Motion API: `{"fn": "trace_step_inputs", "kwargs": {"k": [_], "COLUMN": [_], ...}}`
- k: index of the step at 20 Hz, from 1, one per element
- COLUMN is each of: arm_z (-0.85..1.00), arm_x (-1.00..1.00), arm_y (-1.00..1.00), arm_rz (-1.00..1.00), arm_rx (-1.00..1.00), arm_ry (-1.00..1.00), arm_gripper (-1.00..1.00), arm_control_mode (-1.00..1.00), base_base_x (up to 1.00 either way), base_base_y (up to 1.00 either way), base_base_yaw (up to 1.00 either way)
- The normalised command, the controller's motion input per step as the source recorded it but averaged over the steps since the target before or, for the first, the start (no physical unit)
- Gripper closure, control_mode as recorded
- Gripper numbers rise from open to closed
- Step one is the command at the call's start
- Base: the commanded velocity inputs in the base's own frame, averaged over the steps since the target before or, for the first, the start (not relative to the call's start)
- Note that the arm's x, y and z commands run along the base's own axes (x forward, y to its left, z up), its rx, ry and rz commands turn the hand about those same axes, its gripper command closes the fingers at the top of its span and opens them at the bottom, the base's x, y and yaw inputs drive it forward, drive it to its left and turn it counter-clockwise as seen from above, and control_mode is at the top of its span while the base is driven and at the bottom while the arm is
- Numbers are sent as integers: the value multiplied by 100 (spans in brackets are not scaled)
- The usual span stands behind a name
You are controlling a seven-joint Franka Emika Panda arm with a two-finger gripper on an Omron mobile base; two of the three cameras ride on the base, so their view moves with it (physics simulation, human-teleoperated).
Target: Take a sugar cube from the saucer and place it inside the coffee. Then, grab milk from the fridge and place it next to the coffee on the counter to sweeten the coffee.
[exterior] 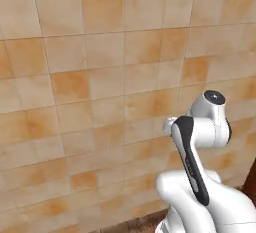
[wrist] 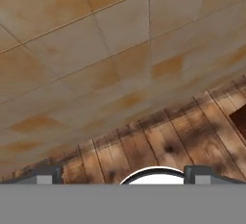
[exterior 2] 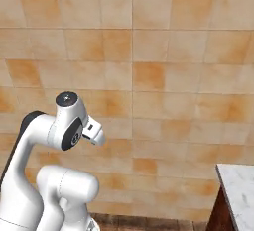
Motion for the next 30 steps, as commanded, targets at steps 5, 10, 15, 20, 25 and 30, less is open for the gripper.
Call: {"fn": "trace_step_inputs", "kwargs": {"k": [5,10,15,20,25,30], "arm_z": [0,0,0,0,0,0], "arm_x": [0,0,0,0,0,0], "arm_y": [0,0,0,0,0,0], "arm_rz": [0,0,0,0,0,0], "arm_rx": [0,0,0,0,0,0], "arm_ry": [0,0,0,0,0,0], "arm_gripper": [-100,-100,-100,-100,-100,-100], "arm_control_mode": [100,100,100,100,100,100], "base_base_x": [-16,-9,-1,0,0,0], "base_base_y": [7,3,0,0,5,10], "base_base_yaw": [100,100,100,100,100,98]}}
